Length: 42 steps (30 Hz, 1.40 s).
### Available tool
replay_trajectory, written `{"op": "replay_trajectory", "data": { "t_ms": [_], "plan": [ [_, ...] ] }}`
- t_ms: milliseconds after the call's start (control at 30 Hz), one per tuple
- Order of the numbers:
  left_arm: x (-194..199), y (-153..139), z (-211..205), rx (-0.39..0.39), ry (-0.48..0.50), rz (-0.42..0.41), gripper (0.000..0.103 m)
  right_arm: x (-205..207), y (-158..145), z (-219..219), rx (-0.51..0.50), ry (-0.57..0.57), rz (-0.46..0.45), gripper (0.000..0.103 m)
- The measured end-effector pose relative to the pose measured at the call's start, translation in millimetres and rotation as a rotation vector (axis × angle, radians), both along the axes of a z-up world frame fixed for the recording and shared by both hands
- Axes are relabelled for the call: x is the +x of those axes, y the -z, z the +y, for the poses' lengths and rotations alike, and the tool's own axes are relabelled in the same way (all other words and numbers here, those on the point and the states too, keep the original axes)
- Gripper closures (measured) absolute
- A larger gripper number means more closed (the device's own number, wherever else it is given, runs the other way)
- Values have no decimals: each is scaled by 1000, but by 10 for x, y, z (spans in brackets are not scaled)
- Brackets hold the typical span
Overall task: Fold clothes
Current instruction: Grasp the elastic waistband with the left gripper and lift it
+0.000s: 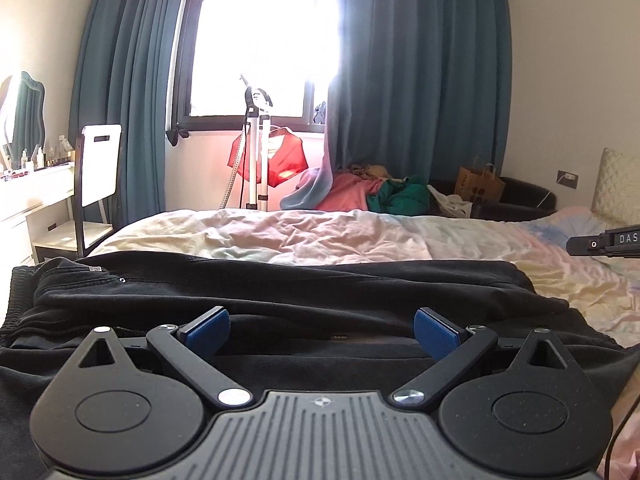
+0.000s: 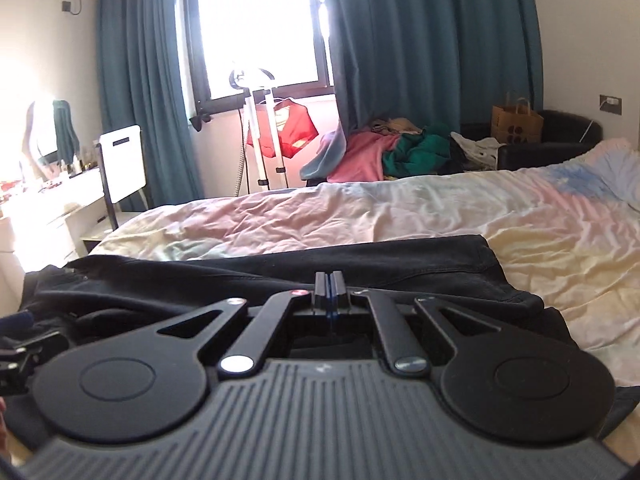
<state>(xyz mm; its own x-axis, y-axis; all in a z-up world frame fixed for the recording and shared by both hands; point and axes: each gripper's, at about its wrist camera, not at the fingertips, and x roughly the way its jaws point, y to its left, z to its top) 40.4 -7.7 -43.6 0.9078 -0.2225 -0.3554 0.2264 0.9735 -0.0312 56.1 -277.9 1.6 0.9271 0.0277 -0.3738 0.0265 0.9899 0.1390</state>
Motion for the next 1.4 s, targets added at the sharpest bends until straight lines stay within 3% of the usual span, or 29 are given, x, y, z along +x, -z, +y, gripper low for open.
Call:
{"op": "replay_trajectory", "data": {
  "t_ms": [300, 367, 500, 667, 767, 900, 1000, 1233, 1400],
  "plan": [
    [-170, -21, 259, -13, -77, 63, 3, -281, 151, 34, 90, 23, 58, 99],
    [-177, -56, 440, -6, -150, 75, 3, -296, 156, 1, 109, 29, 60, 99],
    [-177, -200, 824, 85, -316, 99, 3, -338, 169, -35, 106, 47, 60, 98],
    [-211, -399, 1556, 38, -452, 202, 3, -340, 189, -96, 129, 60, 67, 98],
    [-227, -415, 2092, -98, -534, 333, 3, -343, 184, -82, 100, 81, 65, 98],
    [-284, -243, 2851, -399, -680, 575, 3, -343, 194, -110, 112, 79, 70, 98],
    [-416, -42, 3195, -598, -775, 686, 4, -342, 209, -127, 112, 86, 77, 98],
    [-403, 267, 3220, -642, -805, 753, 17, -338, 224, -205, 157, 89, 87, 98],
    [-354, 300, 3176, -683, -800, 687, 18, -337, 263, -381, 256, 114, 105, 97]
  ]
}}
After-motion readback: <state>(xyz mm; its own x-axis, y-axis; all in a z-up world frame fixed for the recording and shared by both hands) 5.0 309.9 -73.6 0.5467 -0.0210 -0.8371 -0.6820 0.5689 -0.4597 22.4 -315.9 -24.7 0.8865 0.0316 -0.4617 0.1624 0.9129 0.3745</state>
